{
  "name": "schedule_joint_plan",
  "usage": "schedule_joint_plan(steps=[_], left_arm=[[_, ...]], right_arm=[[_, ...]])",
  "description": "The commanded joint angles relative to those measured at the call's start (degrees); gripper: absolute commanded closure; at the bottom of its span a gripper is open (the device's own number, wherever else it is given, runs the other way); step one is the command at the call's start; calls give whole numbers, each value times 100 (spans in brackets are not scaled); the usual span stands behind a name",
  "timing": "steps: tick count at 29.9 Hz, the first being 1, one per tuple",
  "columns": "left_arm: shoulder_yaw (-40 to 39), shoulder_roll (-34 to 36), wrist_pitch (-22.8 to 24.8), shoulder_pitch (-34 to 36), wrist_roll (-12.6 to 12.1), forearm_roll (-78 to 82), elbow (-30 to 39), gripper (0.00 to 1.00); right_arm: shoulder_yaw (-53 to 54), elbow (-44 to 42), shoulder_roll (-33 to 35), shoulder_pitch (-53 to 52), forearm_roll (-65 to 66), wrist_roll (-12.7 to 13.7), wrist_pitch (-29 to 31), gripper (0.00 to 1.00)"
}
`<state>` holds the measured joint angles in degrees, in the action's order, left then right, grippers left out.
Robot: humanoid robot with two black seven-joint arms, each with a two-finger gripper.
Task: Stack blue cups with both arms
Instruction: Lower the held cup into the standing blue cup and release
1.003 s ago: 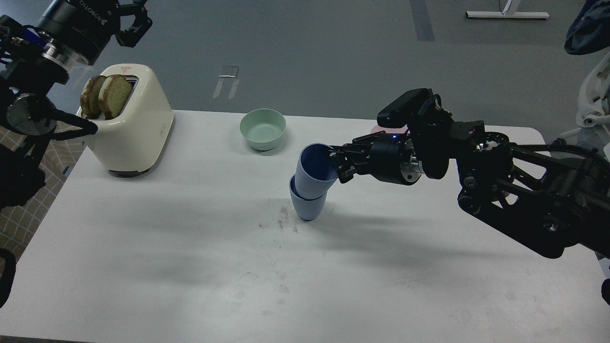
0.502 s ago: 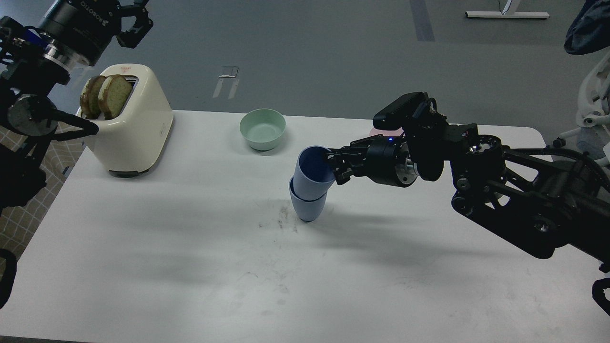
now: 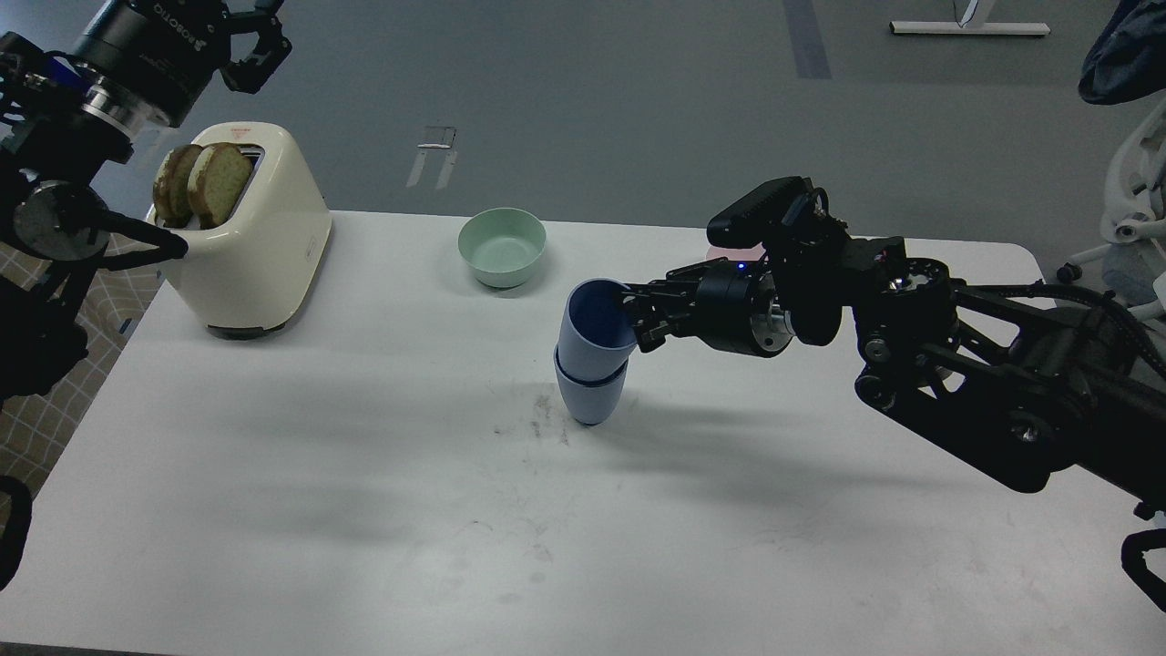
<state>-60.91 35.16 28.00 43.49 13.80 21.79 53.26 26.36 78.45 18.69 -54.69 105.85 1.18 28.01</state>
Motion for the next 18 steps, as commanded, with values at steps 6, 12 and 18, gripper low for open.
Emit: schedule_joint_plan(steps=[6,12,18], left_arm=[[0,0,0,2,0,0,0,2],[0,0,0,2,0,-8,0,2],[0,9,0,-7,0,-8,0,2]], right_arm=[[-8,4,3,2,-20,5,-1,66],[10,22,3,2,-38,5,-1,54],[823,22,-76,2,-91,-4,-1,0]])
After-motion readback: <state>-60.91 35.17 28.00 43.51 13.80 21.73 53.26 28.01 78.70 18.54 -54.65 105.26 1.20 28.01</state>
